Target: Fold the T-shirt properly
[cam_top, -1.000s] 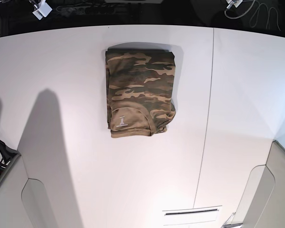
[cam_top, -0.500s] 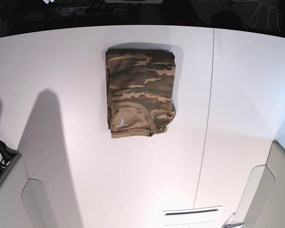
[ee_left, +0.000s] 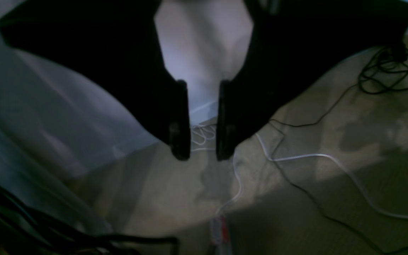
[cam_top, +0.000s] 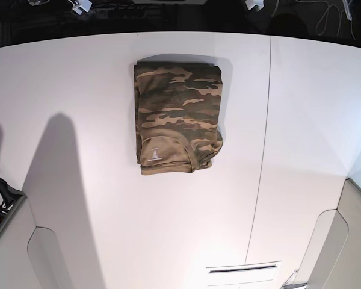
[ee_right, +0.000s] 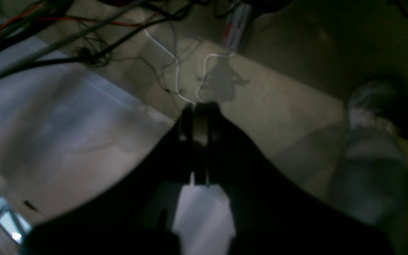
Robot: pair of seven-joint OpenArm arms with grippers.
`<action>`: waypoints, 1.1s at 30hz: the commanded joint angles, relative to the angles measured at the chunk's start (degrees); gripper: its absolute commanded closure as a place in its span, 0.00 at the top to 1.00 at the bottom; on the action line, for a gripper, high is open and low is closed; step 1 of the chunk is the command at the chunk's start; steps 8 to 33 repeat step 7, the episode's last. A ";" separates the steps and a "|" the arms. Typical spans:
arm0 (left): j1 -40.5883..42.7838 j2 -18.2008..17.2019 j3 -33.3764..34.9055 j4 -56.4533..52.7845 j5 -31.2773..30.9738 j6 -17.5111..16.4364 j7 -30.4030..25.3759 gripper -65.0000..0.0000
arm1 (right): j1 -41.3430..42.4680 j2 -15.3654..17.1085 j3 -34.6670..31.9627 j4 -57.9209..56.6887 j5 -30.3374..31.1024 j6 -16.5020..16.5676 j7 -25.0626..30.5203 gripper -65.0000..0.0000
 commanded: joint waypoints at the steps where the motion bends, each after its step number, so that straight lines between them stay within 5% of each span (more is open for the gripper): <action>1: -0.28 -0.31 0.74 -0.59 -0.20 -0.37 0.46 0.22 | 0.35 0.13 -0.39 -0.37 -0.07 0.55 -0.22 0.00; 33: -2.05 -0.20 3.98 -1.11 -0.20 -0.37 0.66 0.22 | 1.16 -0.96 -0.50 0.02 -0.07 0.57 -0.24 0.00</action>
